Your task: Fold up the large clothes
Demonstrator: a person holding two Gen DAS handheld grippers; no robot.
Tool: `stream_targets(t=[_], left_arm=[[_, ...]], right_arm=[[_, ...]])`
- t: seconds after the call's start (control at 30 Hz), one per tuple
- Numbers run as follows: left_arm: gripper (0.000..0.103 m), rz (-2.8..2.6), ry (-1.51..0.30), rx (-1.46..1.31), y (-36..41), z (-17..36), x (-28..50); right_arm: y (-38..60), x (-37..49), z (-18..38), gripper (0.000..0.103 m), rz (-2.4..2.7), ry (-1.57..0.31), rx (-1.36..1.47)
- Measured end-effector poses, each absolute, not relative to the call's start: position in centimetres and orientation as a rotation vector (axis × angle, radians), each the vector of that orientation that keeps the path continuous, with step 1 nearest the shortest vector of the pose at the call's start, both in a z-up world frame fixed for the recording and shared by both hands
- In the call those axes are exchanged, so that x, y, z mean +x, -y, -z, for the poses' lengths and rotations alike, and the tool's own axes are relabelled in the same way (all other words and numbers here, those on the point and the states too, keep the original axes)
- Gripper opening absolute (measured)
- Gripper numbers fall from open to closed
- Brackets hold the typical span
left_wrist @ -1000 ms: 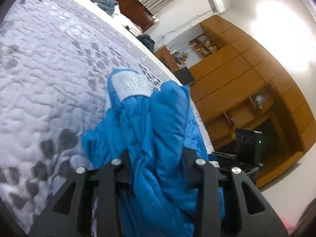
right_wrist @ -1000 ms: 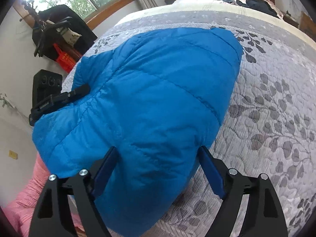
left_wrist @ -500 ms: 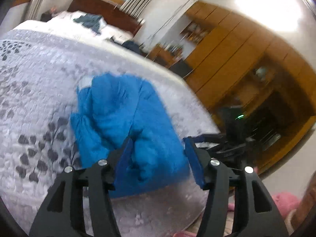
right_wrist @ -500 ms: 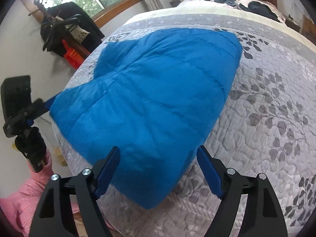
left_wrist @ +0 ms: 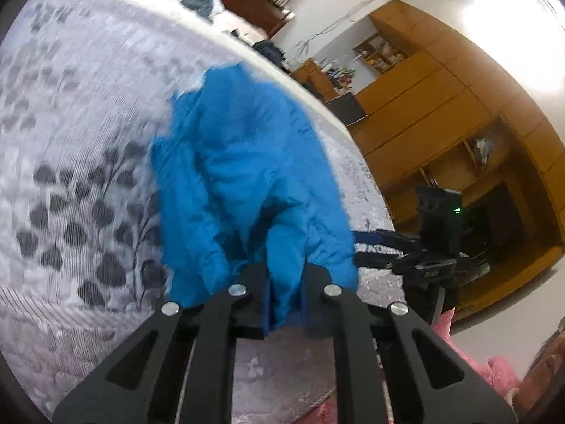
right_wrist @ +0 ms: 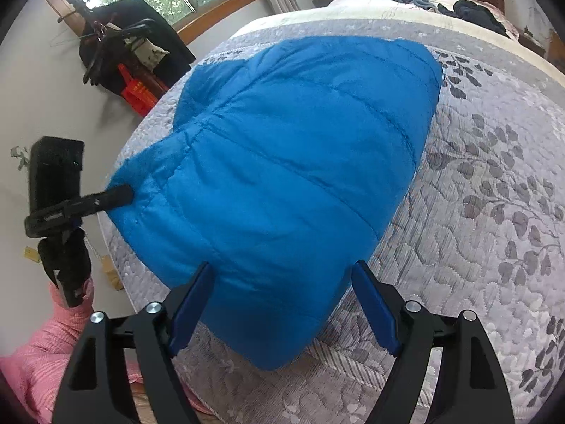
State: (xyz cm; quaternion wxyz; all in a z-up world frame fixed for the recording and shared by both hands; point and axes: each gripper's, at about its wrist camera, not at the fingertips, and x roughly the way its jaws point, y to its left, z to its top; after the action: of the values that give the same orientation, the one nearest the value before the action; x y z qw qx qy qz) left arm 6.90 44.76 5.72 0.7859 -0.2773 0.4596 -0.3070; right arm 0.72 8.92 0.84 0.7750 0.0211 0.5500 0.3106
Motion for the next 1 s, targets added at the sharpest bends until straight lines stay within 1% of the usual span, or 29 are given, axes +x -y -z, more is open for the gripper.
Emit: stream_targets(t=[0.13,0.2,0.33,0.4,0.5,0.57,0.6,0.77,0.9,1.0], left_arm=[[0.011,0.645,-1.058,-0.656,-44.9,-1.7,7.2],[0.012,0.649,-1.059,-0.665,-44.8,-0.3,7.2],[0.013,0.652,-1.045,-0.665,-44.7,0.4,7.0],[0.014,0.661,-1.05,-0.683,-44.9,0.1,7.2],[0.019,0.67,-1.047,-0.684,-45.6,-1.6,7.2],[0.027,0.654,-1.023,-0.658,-46.1,-3.0,7.1],[0.035,0.642,-1.003,-0.641,-46.4,-3.8,7.1],[0.042,0.6,-0.903,-0.576,-47.3,-7.7,8.5],[0.045,0.565,-0.905,-0.507,-46.2,-8.8,11.3],[0.046,0.559,-0.935,-0.498,-45.1,-8.6,14.0]], right_arm=[[-9.2,1.0,0.2,0.082,-0.686,-1.212,0.051],[-9.4,1.1,0.7,0.084,-0.691,-1.218,0.046],[-9.8,1.3,1.5,0.086,-0.687,-1.221,0.04],[-9.8,1.4,1.4,0.086,-0.687,-1.222,0.051],[-9.3,1.1,1.1,0.086,-0.683,-1.205,0.044],[-9.3,0.9,0.8,0.086,-0.674,-1.192,0.03],[-9.4,0.8,0.6,0.086,-0.668,-1.186,0.021],[-9.2,0.5,0.4,0.086,-0.659,-1.172,-0.002],[-9.2,0.5,0.4,0.086,-0.657,-1.175,0.003],[-8.9,0.5,0.5,0.086,-0.655,-1.181,0.003]])
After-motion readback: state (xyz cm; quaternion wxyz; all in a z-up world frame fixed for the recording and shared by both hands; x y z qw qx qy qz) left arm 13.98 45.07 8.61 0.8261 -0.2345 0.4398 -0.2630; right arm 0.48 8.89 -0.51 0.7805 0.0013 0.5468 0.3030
